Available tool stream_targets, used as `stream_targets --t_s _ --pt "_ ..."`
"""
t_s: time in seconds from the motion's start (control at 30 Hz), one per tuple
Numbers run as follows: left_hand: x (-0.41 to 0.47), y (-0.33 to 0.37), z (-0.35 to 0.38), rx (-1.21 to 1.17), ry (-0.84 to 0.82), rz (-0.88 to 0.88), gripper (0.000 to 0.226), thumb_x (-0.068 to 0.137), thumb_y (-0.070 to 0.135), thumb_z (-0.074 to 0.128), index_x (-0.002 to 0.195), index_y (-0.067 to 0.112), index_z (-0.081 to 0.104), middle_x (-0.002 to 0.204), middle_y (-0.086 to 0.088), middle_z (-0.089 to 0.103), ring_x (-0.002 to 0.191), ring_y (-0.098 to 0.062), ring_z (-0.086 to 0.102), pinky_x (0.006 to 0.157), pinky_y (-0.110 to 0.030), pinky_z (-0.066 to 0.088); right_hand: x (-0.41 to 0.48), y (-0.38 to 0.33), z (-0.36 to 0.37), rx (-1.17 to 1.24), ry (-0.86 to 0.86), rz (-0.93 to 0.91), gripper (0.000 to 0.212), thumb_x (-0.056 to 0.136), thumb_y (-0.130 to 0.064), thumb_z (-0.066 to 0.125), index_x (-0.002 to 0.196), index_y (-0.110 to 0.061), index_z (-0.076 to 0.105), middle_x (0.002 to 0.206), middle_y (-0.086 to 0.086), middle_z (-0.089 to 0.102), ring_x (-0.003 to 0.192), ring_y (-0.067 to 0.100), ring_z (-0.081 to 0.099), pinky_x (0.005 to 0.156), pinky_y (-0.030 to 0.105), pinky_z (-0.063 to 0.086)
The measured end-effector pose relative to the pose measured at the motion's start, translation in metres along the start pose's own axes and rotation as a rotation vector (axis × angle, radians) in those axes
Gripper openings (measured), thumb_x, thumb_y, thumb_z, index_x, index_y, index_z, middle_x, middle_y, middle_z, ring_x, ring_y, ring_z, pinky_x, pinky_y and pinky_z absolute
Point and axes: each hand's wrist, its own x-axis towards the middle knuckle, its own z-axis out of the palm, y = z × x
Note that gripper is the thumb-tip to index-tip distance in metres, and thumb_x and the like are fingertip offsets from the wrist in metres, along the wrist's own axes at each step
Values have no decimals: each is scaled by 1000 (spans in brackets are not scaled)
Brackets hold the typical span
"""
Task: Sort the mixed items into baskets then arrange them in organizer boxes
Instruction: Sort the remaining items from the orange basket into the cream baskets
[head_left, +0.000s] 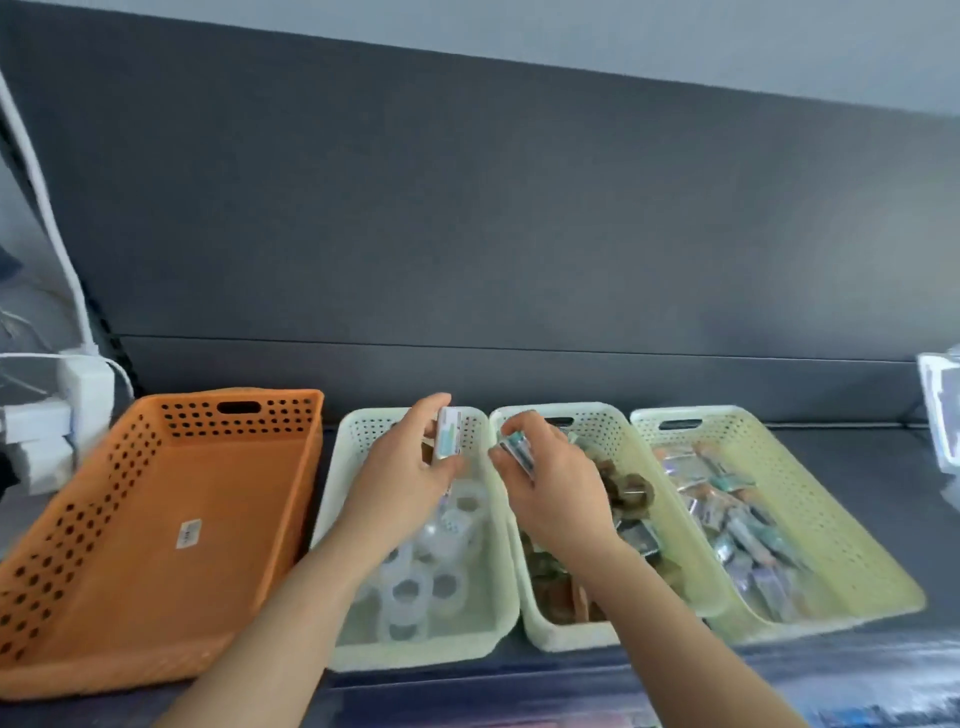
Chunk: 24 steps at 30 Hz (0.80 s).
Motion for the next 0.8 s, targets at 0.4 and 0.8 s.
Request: stream_targets --t_s 0.4,0.8 --pt "-25 92 159 109 -151 173 62 88 23 66 141 36 36 137 9 50 111 -11 53 80 -20 41 -61 130 -109 -153 5 196 26 95 -40 48 115 -24 44 93 -4 62 67 17 50 53 30 36" --pt "14 101 266 464 -348 439 85 87 2 60 150 28 11 134 2 50 109 -13 54 80 -19 41 -49 217 -141 -292 -82 328 32 95 -36 50 124 -23 44 100 -1 64 78 19 56 53 28 40"
